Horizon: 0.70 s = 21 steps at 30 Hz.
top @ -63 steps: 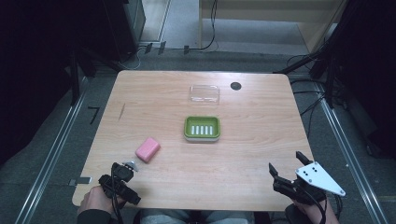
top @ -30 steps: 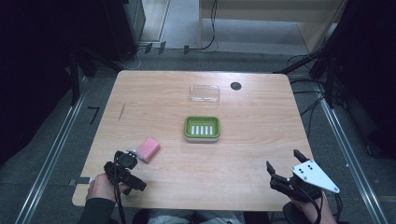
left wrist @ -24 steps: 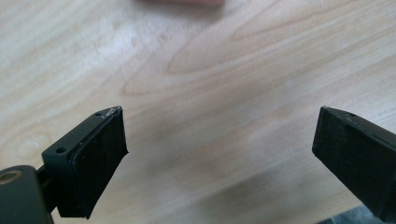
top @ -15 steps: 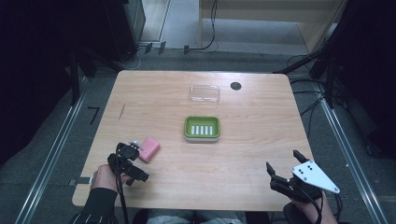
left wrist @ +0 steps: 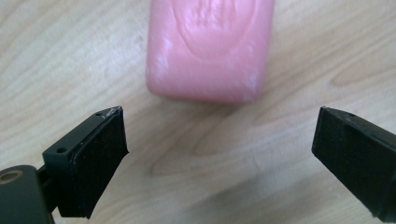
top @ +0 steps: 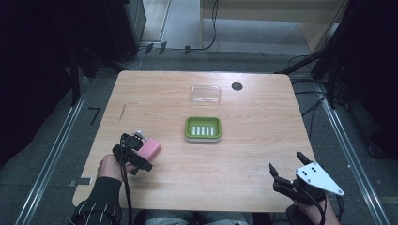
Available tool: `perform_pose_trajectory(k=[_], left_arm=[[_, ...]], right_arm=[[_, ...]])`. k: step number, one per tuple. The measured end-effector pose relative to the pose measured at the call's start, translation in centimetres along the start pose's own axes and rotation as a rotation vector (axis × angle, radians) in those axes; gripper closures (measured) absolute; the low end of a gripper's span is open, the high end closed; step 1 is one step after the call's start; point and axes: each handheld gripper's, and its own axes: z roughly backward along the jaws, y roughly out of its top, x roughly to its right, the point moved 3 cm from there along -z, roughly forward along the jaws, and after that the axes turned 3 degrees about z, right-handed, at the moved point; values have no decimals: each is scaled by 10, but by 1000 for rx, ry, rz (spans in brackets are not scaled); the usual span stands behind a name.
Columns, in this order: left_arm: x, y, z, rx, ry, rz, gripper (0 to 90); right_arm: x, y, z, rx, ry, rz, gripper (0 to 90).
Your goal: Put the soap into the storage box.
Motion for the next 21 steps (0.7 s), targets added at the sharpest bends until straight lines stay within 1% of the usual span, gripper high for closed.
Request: perform_pose_trajectory(k=[1, 2, 4, 5, 6, 11, 12, 17, 18, 21], left_arm=[[-1, 2, 0, 2, -2, -3, 35], [-3, 5, 0, 9, 1, 6, 34], [-3, 9, -1, 9, -2, 10, 34], [-3, 13, -3, 3, -4, -3, 32], [-3, 15, -3, 2, -5, -7, 31], [-2, 21, -4, 8, -7, -5, 12], [-3, 23, -4, 9, -2, -5, 12], [-4, 29, -4, 15, -7, -8, 9], [-4, 31, -3, 23, -13, -4, 9], [-5, 34, -3, 30, -11, -2, 9]], right_arm=[[0, 0, 0, 0, 0, 0, 136], [0, 0, 0, -2, 0, 6, 136], [0, 0, 0, -4, -2, 2, 136], [0, -1, 1, -6, -2, 3, 136], [0, -1, 1, -6, -4, 3, 136], [0, -1, 2, -7, -5, 0, 136], [0, -1, 2, -7, -6, 2, 136], [0, -1, 2, -9, -3, 7, 136], [0, -1, 2, -9, -1, 9, 136], [0, -1, 1, -9, 0, 15, 136]])
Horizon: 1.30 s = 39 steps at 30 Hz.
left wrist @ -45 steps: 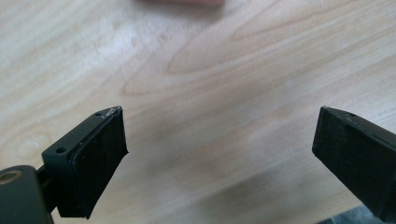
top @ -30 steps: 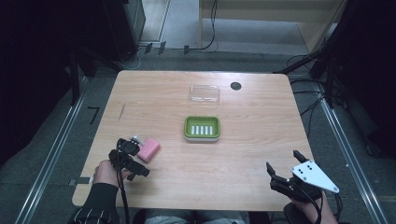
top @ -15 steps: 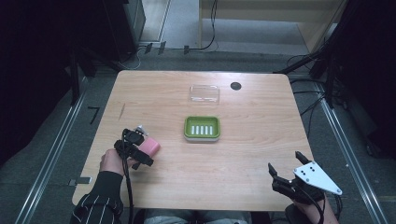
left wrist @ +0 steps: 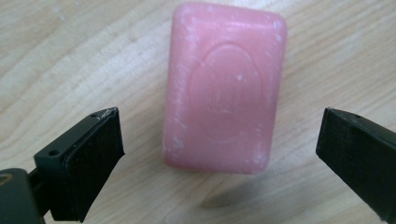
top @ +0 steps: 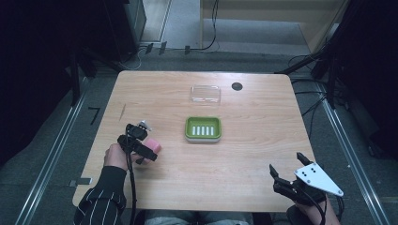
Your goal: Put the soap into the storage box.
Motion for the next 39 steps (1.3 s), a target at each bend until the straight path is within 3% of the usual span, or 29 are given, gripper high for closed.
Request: perform_pose_trajectory(k=[11, 17, 18, 20, 32, 39], left_arm=[[2, 10, -7, -41, 7, -34, 11], [5, 15, -9, -51, 13, -68, 98], [5, 15, -9, -50, 13, -65, 149], [4, 15, -9, -46, 22, -62, 148], [5, 15, -12, -45, 17, -75, 352], [5, 14, -12, -48, 25, -96, 380]], right_arm=[[-1, 0, -1, -2, 3, -1, 136], [-1, 1, -1, -2, 4, -3, 136], [-1, 1, -1, -2, 5, -2, 136], [-1, 1, -1, -1, 4, -2, 136], [-1, 1, -1, 2, 3, -4, 136], [0, 1, -1, 2, 2, -7, 136]])
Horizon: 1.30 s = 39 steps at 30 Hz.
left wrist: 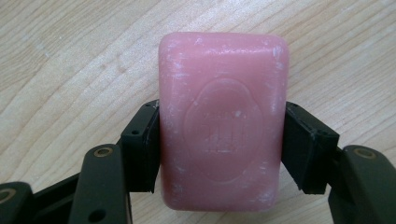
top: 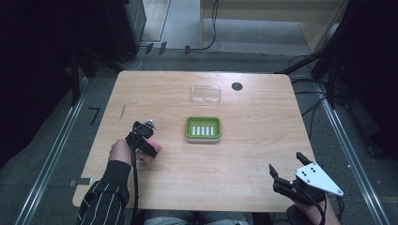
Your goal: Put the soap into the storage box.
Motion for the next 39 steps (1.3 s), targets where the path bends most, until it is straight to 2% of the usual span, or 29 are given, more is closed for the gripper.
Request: perform_pose_trajectory(k=[11, 17, 23, 39], left_arm=[[-2, -1, -1, 10, -13, 3, 382], [0, -1, -1, 6, -9, -8, 385], [1, 0, 3, 9, 7, -23, 385], [8, 9, 16, 24, -11, -90, 385]], right_arm=[[0, 0, 0, 0, -1, 1, 136], [0, 0, 0, 1, 0, 0, 136], [0, 0, 0, 1, 1, 1, 136], [0, 0, 0, 3, 2, -1, 136]])
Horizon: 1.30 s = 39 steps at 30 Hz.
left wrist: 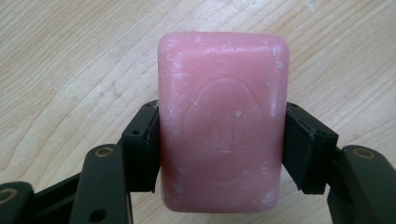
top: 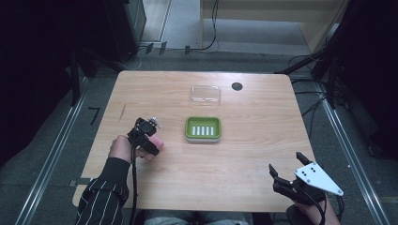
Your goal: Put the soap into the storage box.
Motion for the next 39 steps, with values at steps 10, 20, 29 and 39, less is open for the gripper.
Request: perform_pose_trajectory(k=[10, 20, 29, 39], left_arm=[[4, 5, 3, -23, -12, -45, 385], [12, 14, 7, -42, -30, -107, 385], [15, 22, 10, -47, -37, -140, 385], [18, 31, 12, -47, -38, -186, 385]], right_arm=[[1, 0, 1, 2, -1, -5, 136], [2, -1, 1, 7, 0, -12, 136], [2, -1, 1, 7, 0, -12, 136], [2, -1, 1, 7, 0, -13, 136]])
